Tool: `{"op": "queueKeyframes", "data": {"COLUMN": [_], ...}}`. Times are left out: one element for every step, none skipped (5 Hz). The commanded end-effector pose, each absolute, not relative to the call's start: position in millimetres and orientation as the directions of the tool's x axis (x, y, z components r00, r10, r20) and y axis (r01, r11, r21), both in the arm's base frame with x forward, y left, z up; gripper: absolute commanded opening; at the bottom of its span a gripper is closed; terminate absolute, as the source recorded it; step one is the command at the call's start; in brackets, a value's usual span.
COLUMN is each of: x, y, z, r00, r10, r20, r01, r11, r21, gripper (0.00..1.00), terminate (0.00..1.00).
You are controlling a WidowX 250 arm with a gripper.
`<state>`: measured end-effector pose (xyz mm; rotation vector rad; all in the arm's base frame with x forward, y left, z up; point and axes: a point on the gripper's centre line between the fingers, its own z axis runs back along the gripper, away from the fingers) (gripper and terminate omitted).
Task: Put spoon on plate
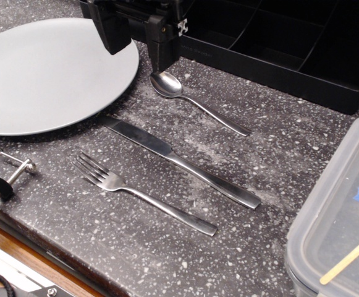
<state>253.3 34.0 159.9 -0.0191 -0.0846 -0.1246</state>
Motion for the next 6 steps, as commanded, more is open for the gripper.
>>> {"op": "queueKeyframes", "data": {"x": [253.3, 274.0, 292.5, 309.7, 317.9, 326.2], "y": [34.0, 42.9, 44.4, 44.8, 47.5, 41.4], "z": [159.9, 166.4, 159.1, 144.8, 132.5, 116.9], "r00": [0.989, 0.987, 0.928, 0.835, 0.707, 0.612], "r10": [-0.123, 0.132, 0.358, 0.536, 0.696, 0.786], "r20": [0.085, 0.093, 0.103, 0.127, 0.123, 0.091], "r01": [0.125, -0.124, -0.347, -0.519, -0.665, -0.749], "r11": [0.992, 0.988, 0.932, 0.842, 0.714, 0.612], "r21": [-0.014, -0.087, -0.110, -0.144, -0.217, -0.254], "gripper": [1.00, 1.00, 1.00, 1.00, 1.00, 1.00], "terminate": [0.00, 0.00, 0.00, 0.00, 0.00, 0.00]}}
